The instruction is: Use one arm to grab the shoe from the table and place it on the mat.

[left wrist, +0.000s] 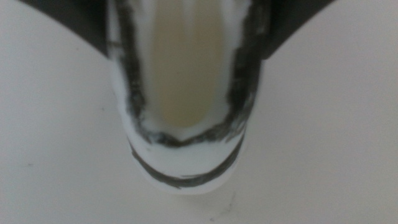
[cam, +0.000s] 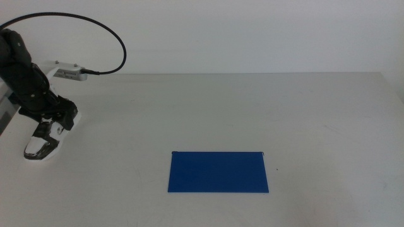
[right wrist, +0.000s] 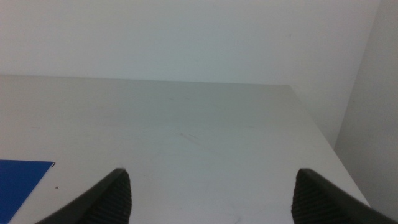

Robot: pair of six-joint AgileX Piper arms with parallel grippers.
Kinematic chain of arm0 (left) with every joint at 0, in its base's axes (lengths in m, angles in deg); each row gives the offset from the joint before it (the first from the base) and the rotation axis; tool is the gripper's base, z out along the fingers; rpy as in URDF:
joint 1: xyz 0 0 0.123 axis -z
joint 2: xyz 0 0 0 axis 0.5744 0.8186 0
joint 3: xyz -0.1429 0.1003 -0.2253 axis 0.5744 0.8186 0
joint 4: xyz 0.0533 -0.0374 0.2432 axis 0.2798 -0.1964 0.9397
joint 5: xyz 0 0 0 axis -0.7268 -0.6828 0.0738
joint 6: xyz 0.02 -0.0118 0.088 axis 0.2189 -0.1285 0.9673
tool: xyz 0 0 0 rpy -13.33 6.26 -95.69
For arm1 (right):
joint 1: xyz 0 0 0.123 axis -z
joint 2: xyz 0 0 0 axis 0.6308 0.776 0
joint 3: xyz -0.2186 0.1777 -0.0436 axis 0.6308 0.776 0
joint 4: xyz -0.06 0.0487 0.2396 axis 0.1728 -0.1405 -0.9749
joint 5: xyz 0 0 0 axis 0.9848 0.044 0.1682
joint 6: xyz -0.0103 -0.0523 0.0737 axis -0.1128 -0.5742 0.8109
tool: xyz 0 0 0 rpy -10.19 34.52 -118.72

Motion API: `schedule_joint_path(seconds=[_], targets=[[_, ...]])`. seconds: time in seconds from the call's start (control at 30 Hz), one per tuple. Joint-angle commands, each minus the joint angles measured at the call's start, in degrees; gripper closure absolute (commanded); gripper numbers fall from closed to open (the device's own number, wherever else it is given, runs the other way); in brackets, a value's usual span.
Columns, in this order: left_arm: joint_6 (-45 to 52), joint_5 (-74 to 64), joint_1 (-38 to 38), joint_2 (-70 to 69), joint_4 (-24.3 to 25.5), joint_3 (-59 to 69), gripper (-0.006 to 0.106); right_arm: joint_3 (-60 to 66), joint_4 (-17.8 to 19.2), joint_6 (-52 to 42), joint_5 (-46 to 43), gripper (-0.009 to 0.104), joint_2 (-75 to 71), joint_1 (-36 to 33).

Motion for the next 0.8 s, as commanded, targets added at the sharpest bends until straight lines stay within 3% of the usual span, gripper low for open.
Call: schedule_joint_path(seconds=[0.0,0.1,0.13,0.77], targets=[[-0.02,0.73,-0.19,-3.56,-0.64,-1.83,0.047,-0.54,0.49,-0.72,-4.54,0.029,-1.21,0.27],[-0.09,0.68,-0.19,-3.56,-0.60,-1.83,0.065,-0.54,0.49,-0.72,-4.54,0.029,-1.21,0.27],[0.02,-0.22,-0.11,-4.52,-0.42,-1.90,0.087,-0.54,0.49,-0.72,-4.54,0.029,-1.21,0.27],[-3.09,-13.06,2.97,-9.60,-1.75,-1.71,0.089,-0.54,0.49,-0.72,-4.54,0.029,-1.21,0.27]])
